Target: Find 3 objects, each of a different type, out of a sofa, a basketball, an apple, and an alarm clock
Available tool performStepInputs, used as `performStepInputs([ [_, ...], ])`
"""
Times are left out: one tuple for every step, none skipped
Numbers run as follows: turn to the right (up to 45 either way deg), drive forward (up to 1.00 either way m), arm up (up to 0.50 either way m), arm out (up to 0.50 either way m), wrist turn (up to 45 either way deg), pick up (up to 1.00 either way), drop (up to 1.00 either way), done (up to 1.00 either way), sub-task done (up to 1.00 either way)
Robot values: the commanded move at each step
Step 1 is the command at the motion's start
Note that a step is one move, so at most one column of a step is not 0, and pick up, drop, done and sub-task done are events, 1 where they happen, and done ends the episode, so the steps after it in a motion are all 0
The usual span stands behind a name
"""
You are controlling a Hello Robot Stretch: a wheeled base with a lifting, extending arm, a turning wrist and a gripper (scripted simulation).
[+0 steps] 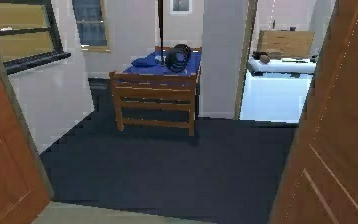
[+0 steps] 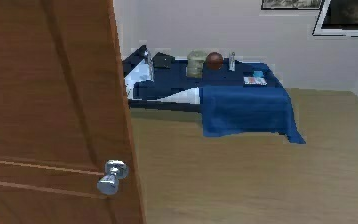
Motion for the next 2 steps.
performStepInputs([
  [0.0, 0.35, 0.0, 0.0, 0.0, 0.0, 0.0, 0.0, 0.0],
  [18.0, 0.0, 0.0, 0.0, 0.0, 0.0, 0.0, 0.0, 0.0],
])
